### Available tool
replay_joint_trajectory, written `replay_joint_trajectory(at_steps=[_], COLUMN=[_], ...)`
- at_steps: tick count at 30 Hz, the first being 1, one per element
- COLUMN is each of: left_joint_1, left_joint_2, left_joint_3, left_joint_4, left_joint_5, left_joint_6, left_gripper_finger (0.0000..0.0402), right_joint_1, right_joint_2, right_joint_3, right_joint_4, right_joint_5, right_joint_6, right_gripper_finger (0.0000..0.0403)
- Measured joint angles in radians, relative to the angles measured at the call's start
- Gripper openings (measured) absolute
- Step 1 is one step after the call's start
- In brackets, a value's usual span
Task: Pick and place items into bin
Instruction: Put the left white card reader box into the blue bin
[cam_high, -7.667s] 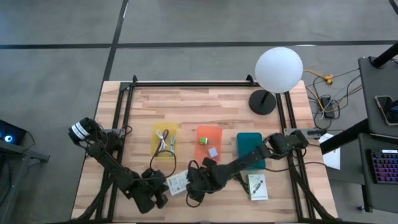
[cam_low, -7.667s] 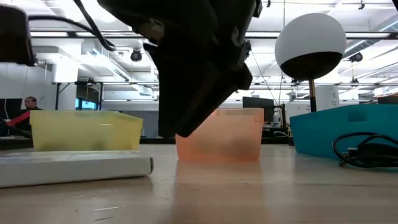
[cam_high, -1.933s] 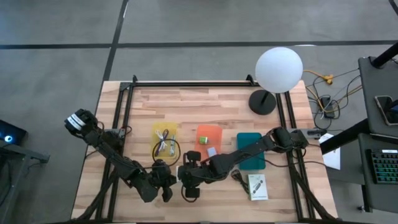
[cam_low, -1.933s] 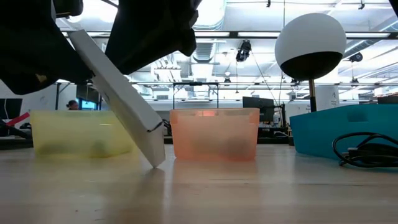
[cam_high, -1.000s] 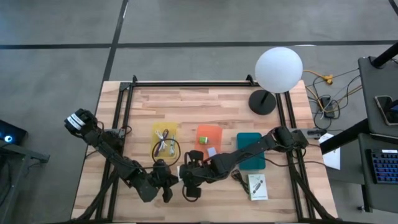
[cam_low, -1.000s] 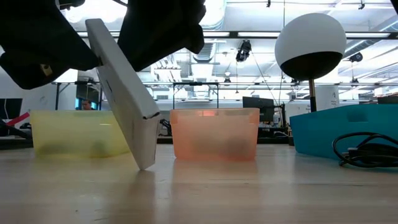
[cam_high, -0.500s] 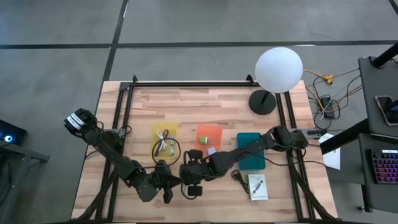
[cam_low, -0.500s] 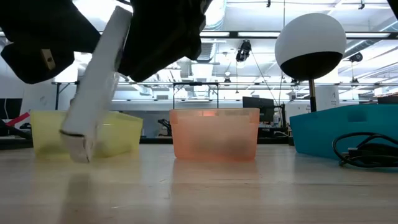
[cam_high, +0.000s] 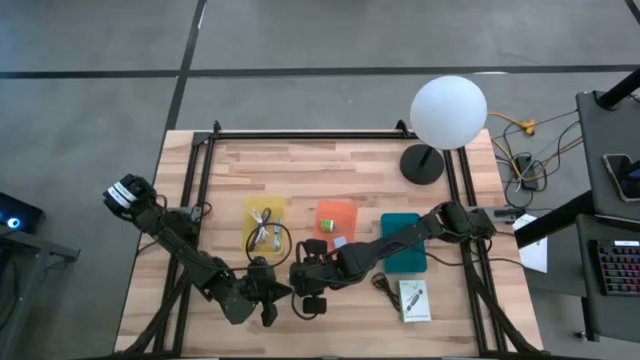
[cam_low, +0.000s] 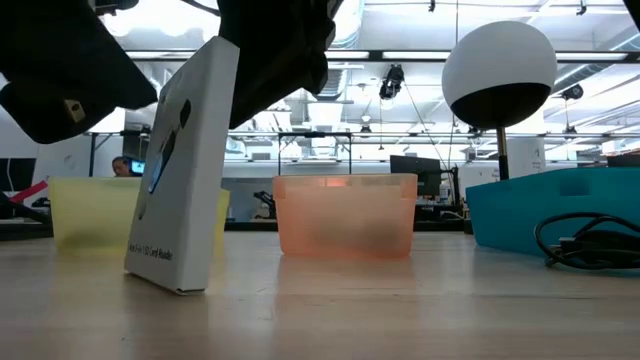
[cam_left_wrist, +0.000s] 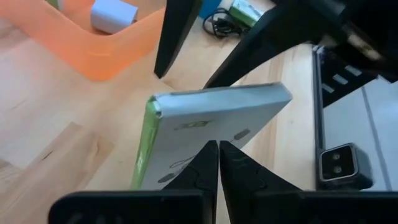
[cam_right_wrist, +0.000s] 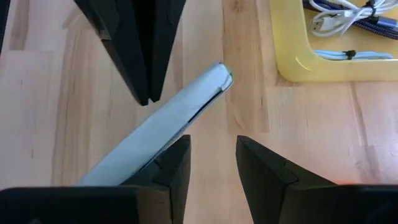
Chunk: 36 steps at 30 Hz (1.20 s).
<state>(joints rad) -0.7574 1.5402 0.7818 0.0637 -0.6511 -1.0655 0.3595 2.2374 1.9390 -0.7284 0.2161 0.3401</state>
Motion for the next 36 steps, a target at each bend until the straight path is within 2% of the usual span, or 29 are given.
replay_joint_trajectory(at_steps=[10, 15, 20, 26, 36], left_joint_1=[-0.001, -0.001, -0.001, -0.001, -0.001], left_joint_2=[0.001, 0.001, 0.002, 0.002, 0.002], left_joint_3=[-0.001, -0.001, -0.001, -0.002, -0.002], left_joint_4=[-0.001, -0.001, 0.0, 0.0, 0.0], left_joint_5=[0.005, 0.005, 0.005, 0.005, 0.004], left_joint_6=[0.0, 0.0, 0.0, 0.001, 0.0], left_gripper_finger=[0.0, 0.0, 0.0, 0.0, 0.0], right_joint_1=[0.0, -0.004, -0.022, -0.022, -0.05], right_joint_2=[-0.01, -0.017, -0.029, -0.029, -0.031], right_joint_3=[0.0, 0.0, 0.0, 0.0, 0.0], right_joint_4=[-0.003, -0.063, -0.057, -0.038, -0.035], right_joint_5=[-0.043, -0.054, -0.185, -0.21, -0.343], right_joint_6=[0.006, 0.03, 0.067, 0.068, 0.1], right_gripper_finger=[0.0118, 0.0118, 0.0118, 0.0118, 0.0118])
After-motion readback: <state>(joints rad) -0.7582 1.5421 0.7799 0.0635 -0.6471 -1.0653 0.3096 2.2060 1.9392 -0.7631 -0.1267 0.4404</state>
